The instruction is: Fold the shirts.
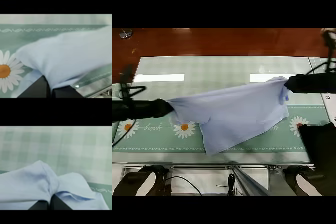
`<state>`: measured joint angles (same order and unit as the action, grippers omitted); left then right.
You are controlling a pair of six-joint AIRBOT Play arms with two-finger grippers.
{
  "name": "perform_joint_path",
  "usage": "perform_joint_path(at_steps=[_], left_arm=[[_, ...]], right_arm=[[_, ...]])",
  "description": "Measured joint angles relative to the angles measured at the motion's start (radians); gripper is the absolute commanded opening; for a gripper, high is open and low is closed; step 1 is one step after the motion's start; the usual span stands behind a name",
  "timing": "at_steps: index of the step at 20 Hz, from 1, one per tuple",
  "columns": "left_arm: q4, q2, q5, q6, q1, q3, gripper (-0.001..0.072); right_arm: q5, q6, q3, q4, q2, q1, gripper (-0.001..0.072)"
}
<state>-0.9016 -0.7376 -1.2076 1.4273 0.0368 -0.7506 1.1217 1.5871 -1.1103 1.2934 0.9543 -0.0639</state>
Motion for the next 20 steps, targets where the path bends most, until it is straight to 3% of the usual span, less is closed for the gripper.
perform_joint_path(at_steps=[1, 2, 3, 4, 8, 13, 15, 20], left_arm=[[0.007, -0.04, 0.042, -0.013, -0.034, 0.032, 0.0054], [0.013, -0.078, 0.08, -0.023, -0.068, 0.053, 0.0311], [0.015, -0.119, 0.116, -0.031, -0.105, 0.068, 0.0698], [0.021, -0.164, 0.147, -0.036, -0.142, 0.075, 0.0706], [-0.054, -0.311, 0.164, -0.047, -0.185, -0.003, 0.0704], [-0.229, -0.368, 0.097, 0.045, -0.01, -0.142, 0.0702], [-0.206, -0.399, 0.079, 0.058, 0.056, -0.141, 0.0702], [-0.004, -0.576, 0.014, -0.023, 0.081, -0.127, 0.0701]], right_arm=[[-0.037, 0.003, 0.0, -0.017, 0.067, 0.0, 0.002], [-0.074, 0.003, -0.006, -0.043, 0.127, 0.0, 0.0075], [-0.102, 0.004, -0.016, -0.073, 0.188, 0.0, 0.0337], [-0.124, 0.004, -0.031, -0.098, 0.24, 0.0, 0.064], [-0.072, -0.041, -0.136, -0.18, 0.376, 0.051, 0.0617], [0.121, -0.068, -0.114, -0.008, 0.316, 0.247, 0.0616], [0.119, -0.058, 0.018, -0.004, 0.236, 0.325, 0.0616], [0.053, -0.136, 0.389, -0.199, 0.062, 0.362, 0.0615]])
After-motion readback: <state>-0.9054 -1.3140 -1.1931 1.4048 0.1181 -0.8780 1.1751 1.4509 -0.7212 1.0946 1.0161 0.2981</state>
